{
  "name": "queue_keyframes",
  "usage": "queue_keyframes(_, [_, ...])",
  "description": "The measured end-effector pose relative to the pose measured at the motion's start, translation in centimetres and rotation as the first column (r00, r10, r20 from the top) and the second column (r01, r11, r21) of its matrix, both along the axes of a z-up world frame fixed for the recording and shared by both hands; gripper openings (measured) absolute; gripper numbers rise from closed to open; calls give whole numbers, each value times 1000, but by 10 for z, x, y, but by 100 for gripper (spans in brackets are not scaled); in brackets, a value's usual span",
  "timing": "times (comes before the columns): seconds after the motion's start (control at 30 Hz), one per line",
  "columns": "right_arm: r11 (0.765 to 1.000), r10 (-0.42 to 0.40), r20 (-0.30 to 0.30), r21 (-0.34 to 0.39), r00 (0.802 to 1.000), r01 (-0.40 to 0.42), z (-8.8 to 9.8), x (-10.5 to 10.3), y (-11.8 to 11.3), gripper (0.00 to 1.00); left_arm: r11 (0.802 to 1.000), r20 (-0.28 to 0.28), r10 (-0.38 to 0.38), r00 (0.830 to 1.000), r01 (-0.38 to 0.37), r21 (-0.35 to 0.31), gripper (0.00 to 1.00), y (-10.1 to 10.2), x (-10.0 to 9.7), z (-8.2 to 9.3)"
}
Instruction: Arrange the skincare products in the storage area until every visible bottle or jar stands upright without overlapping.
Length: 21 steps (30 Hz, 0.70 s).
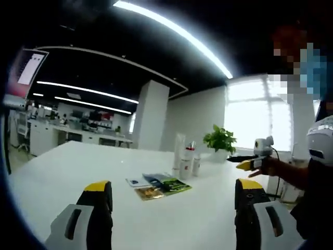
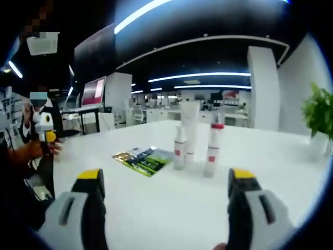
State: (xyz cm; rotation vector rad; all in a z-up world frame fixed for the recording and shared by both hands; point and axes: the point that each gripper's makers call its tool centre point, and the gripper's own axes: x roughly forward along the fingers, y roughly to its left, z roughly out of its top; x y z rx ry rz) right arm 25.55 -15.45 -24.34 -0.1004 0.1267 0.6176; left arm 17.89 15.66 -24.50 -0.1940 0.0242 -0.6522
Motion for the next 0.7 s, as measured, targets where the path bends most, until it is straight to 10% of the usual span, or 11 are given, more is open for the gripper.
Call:
queue_keyframes(0.27, [1000, 10, -15, -20, 1000, -10, 7, -8, 1, 100, 998, 55, 16, 998, -19, 54, 100, 1, -13, 22])
queue_keyframes(0.7, [1000, -7, -26, -21, 1000, 7, 5, -13, -4, 100, 996, 11, 17, 1000, -18, 82, 100, -3, -29, 8])
